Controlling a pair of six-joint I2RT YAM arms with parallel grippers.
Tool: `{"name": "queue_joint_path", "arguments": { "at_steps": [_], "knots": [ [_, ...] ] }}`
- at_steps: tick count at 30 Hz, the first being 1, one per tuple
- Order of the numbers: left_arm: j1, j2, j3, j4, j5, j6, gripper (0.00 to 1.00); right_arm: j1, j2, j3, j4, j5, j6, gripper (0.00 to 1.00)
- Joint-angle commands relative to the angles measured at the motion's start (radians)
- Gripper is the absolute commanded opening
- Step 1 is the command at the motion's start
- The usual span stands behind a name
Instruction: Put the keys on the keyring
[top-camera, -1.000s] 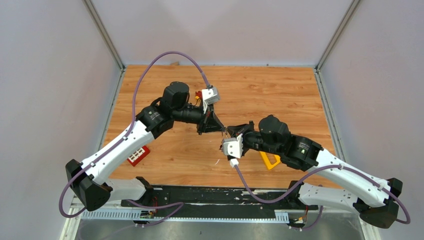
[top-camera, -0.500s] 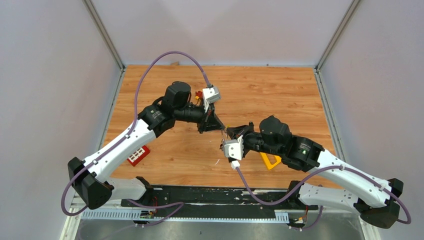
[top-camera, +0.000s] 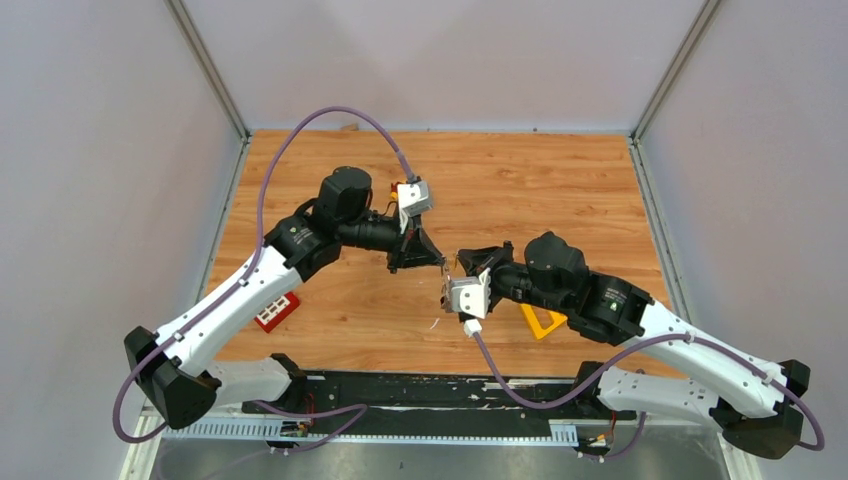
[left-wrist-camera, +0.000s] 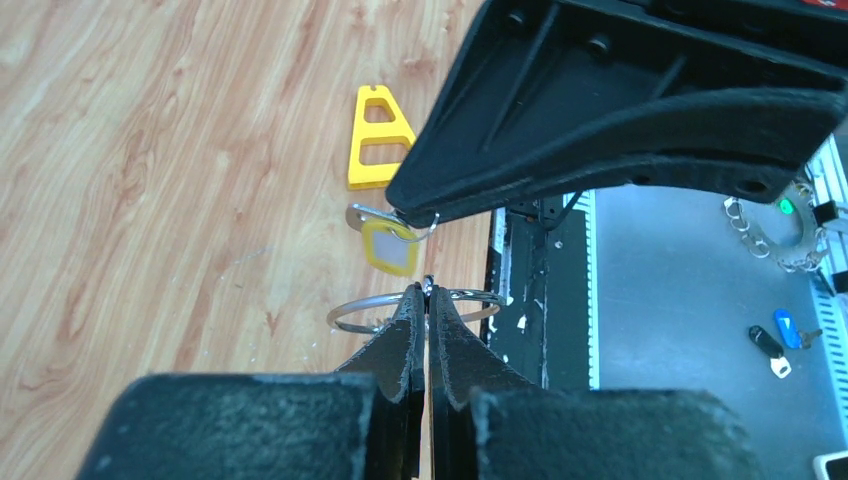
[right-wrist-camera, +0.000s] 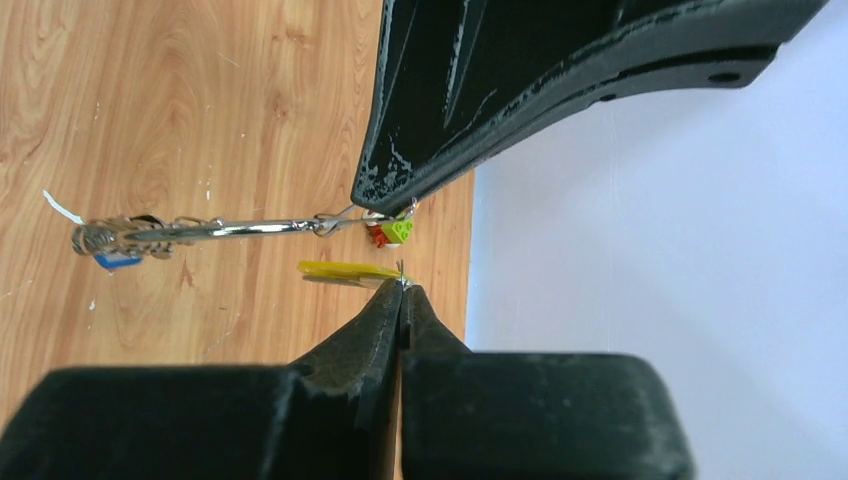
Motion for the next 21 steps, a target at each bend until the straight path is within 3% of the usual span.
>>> {"name": "queue_joint_path", "arguments": {
  "at_steps": [1, 21],
  "knots": [
    [0.001, -0.041, 0.007, -0.017, 0.054, 0.088, 0.00, 0.004, -0.014, 0.004, 0.044, 0.032, -0.009, 0.00],
    [0.002, 0.000, 0.014, 0.074, 0.074, -0.035, 0.00, 0.022, 0.005, -0.009, 0.042, -0.033, 0.006, 0.00]
  ]
}}
